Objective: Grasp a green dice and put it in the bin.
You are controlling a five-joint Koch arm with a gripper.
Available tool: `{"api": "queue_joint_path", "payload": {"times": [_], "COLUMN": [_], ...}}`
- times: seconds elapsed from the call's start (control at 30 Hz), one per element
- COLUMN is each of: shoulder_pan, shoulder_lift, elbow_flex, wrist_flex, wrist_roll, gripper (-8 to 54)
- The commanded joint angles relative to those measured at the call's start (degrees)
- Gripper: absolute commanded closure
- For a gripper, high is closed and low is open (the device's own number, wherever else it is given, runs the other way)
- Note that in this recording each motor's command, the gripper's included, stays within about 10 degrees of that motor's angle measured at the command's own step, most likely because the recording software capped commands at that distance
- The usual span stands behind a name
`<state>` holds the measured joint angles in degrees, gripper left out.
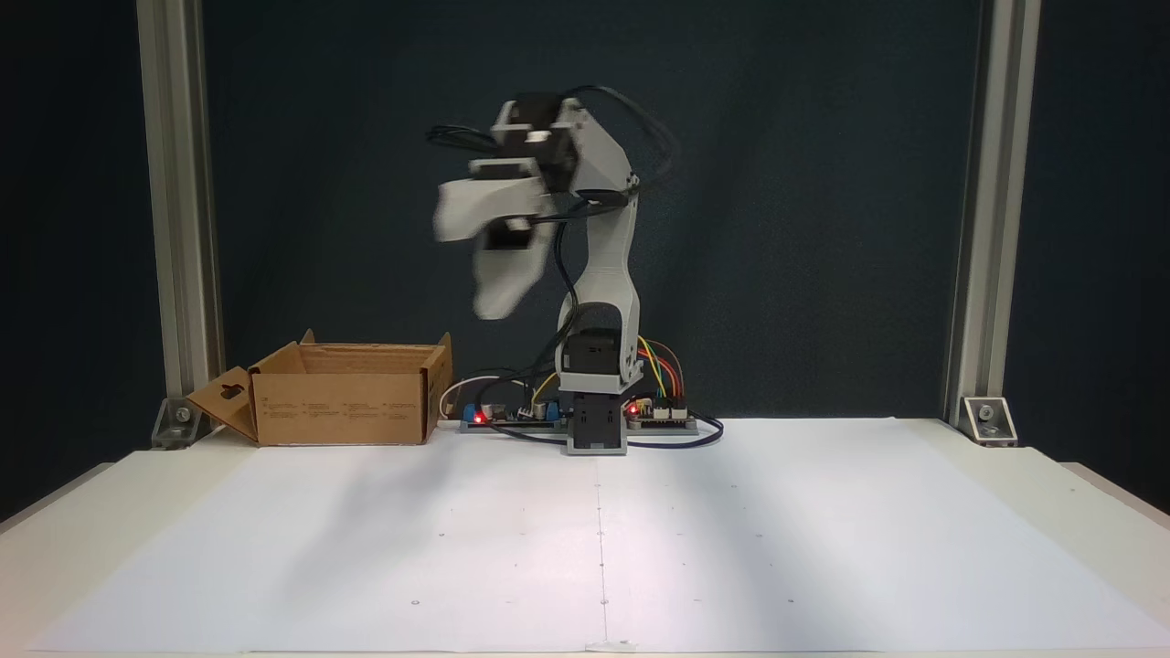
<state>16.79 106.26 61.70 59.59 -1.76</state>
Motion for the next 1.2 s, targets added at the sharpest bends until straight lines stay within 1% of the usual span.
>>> {"api": "queue_joint_path", "payload": {"times": [0.0, 0.07, 0.2, 0.3, 0.43, 0.73, 0.93, 1.17], "shoulder_pan": [-3.7, -5.8, -7.0, -7.1, -7.0, -6.9, -6.6, -7.4], "shoulder_lift": [1.5, 4.0, 8.7, 13.9, 18.7, 22.3, 28.5, 28.7], "elbow_flex": [0.0, 4.8, 16.5, 29.7, 42.5, 50.6, 62.6, 64.3], "wrist_flex": [-5.9, -6.7, -14.9, -22.0, -29.6, -45.6, -56.6, -66.6], "wrist_roll": [3.3, 3.3, 3.3, 3.2, 3.3, 3.3, 3.5, 3.6], "gripper": [1.8, 1.8, 1.6, 1.4, 1.3, 0.6, 1.6, 1.5]}}
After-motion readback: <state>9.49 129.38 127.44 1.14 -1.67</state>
